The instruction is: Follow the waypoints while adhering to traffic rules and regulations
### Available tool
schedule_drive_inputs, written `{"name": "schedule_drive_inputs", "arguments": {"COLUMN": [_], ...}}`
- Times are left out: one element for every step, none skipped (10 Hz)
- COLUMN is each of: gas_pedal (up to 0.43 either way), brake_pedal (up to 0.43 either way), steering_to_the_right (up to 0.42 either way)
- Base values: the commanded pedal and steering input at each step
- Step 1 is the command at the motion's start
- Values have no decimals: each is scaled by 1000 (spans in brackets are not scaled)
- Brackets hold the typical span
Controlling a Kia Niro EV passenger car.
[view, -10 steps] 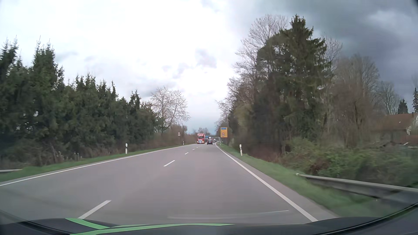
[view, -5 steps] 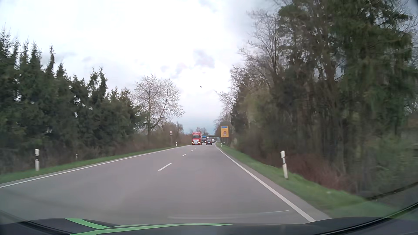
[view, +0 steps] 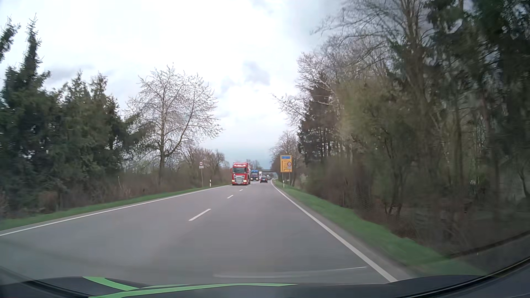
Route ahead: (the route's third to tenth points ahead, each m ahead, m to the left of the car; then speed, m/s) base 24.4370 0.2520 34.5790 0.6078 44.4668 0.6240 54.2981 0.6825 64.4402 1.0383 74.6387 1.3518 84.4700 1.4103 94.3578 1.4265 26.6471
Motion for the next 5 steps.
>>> {"name": "schedule_drive_inputs", "arguments": {"gas_pedal": [197, 197, 197, 197, 177], "brake_pedal": [0, 0, 0, 0, 0], "steering_to_the_right": [2, 2, 2, 2, 2]}}
